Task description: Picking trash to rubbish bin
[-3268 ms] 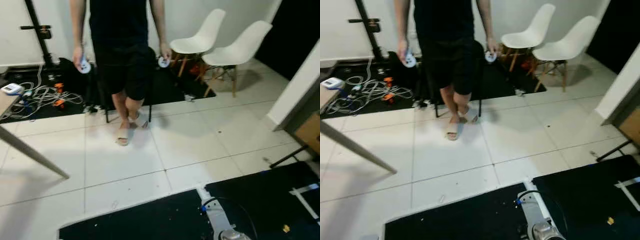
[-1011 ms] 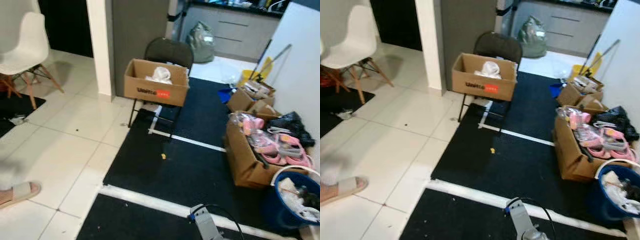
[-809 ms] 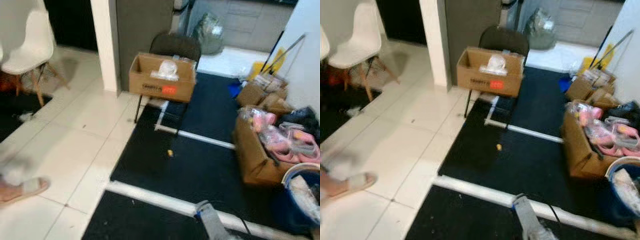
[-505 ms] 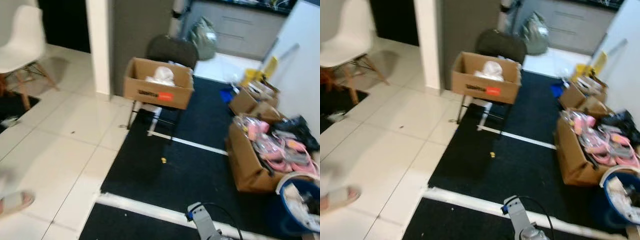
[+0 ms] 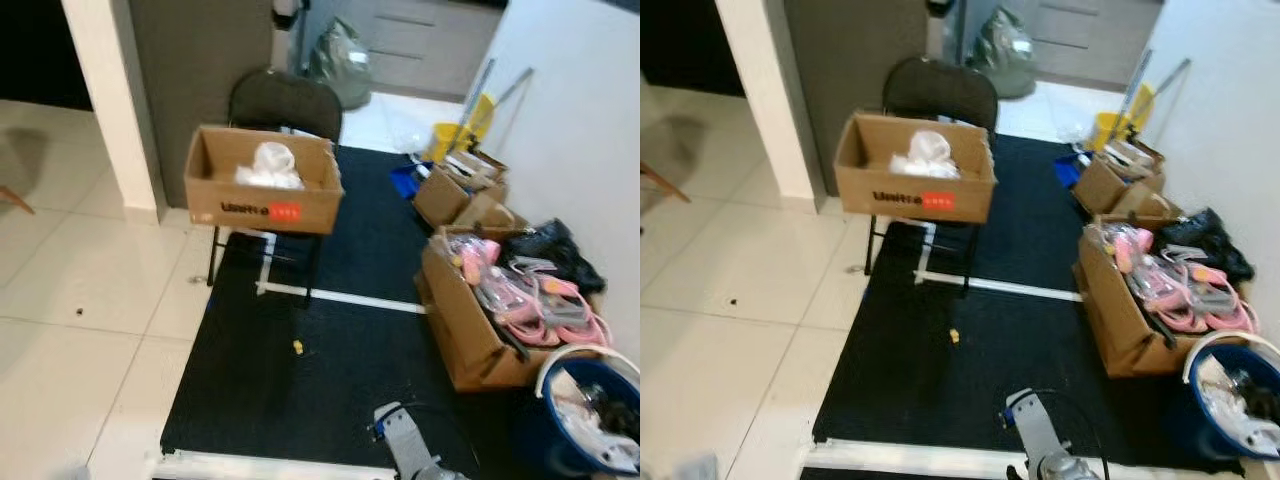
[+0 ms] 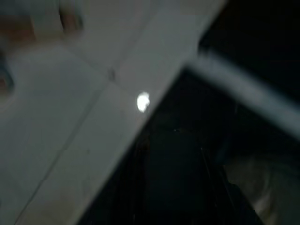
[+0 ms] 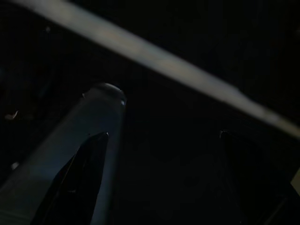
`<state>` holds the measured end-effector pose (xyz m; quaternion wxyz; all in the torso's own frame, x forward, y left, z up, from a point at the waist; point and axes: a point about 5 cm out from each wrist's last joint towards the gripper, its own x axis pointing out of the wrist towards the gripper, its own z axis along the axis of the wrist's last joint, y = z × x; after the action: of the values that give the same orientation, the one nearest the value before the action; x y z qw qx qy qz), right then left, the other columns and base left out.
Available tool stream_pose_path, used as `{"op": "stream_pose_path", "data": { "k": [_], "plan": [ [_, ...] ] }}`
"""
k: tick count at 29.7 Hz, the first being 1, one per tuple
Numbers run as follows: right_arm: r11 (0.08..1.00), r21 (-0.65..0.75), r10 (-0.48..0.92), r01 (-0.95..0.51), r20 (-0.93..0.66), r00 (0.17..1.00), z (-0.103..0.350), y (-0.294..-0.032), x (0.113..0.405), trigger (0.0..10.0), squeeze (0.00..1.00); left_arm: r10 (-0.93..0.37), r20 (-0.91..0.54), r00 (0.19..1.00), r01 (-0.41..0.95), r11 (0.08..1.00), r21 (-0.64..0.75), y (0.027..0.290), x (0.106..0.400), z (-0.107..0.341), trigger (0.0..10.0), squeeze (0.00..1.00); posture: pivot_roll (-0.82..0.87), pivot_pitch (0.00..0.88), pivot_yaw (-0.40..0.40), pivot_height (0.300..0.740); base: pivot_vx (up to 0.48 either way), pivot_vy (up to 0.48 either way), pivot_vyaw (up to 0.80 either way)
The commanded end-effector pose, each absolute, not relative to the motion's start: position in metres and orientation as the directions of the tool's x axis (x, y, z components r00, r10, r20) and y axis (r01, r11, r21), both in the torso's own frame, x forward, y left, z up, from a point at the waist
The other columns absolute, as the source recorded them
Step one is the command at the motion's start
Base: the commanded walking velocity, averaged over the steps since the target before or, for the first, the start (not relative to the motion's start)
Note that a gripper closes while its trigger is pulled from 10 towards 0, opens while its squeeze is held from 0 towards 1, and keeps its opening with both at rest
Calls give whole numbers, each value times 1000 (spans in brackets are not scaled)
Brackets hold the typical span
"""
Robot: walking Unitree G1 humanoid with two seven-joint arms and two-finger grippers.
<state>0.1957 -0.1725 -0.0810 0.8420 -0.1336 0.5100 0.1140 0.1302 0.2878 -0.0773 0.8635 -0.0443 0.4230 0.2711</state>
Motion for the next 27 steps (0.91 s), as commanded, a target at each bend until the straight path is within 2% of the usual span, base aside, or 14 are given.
{"op": "stream_pose_path", "data": {
  "k": [1, 2, 4, 5, 7, 8, 9, 12, 16, 17, 19, 21, 24, 27],
  "plan": [
    [936, -117, 48, -333, -893, 448, -82, -177, 194, 10000, 0, 465, -692, 552, -512, 844, 160, 297, 142, -67, 10000, 0, 202, 26, -72, 740, 352, 0, 0],
    [936, -117, 48, -333, -893, 448, -82, -177, 194, 10000, 0, 465, -692, 552, -512, 844, 160, 297, 142, -67, 10000, 0, 202, 26, -72, 740, 352, 0, 0],
    [935, -117, 51, -335, -891, 451, -81, -177, 195, 10000, 0, 548, -532, 645, -536, 821, 196, 322, 173, -37, 10000, 0, 212, 26, -77, 740, 354, 0, 0],
    [935, -117, 51, -335, -891, 451, -81, -177, 195, 10000, 0, 548, -532, 645, -536, 821, 196, 322, 173, -37, 10000, 0, 212, 26, -77, 740, 352, 0, 0],
    [932, -118, 52, -342, -891, 451, -80, -177, 196, 10000, 0, 606, -332, 723, -564, 795, 223, 345, 203, 4, 10000, 0, 225, 25, -82, 740, 354, 0, 0],
    [932, -118, 52, -342, -891, 451, -80, -177, 196, 10000, 0, 606, -332, 723, -564, 795, 223, 345, 203, 4, 10000, 0, 225, 25, -82, 740, 352, 0, 0],
    [929, -120, 54, -350, -892, 449, -80, -177, 196, 10000, 0, 588, -154, 794, -547, 801, 242, 355, 229, 42, 10000, 0, 232, 26, -82, 740, 341, 0, 0],
    [926, -121, 56, -357, -893, 447, -80, -176, 196, 10000, 0, 532, -36, 846, -510, 826, 239, 352, 247, 69, 10000, 0, 235, 26, -81, 740, 334, 0, -533],
    [924, -115, 64, -365, -893, 445, -81, -172, 197, 10000, 0, 350, 169, 921, -381, 899, 214, 317, 287, 117, 10000, 0, 238, 23, -74, 740, 335, 0, -800],
    [924, -115, 64, -365, -893, 445, -81, -172, 197, 10000, 0, 350, 169, 921, -381, 899, 214, 317, 287, 117, 10000, 0, 238, 23, -74, 740, 334, 0, -800],
    [926, -111, 69, -361, -891, 450, -80, -170, 197, 10000, 0, 280, 219, 935, -325, 923, 204, 295, 299, 128, 10000, 0, 236, 23, -70, 740, 337, 0, -800],
    [927, -110, 70, -360, -890, 451, -80, -169, 198, 10000, 0, 265, 227, 937, -311, 929, 200, 290, 302, 130, 10000, 0, 236, 23, -70, 740, 337, 0, -800],
    [931, -103, 71, -349, -890, 451, -81, -168, 197, 10000, 0, 195, 223, 955, -237, 955, 178, 259, 312, 127, 10000, 0, 229, 28, -61, 740, 337, 0, 0],
    [934, -100, 68, -344, -893, 446, -82, -169, 193, 10000, 0, 161, 191, 968, -193, 968, 161, 242, 313, 118, 10000, 0, 225, 28, -53, 740, 339, 0, 0]
  ]
}}
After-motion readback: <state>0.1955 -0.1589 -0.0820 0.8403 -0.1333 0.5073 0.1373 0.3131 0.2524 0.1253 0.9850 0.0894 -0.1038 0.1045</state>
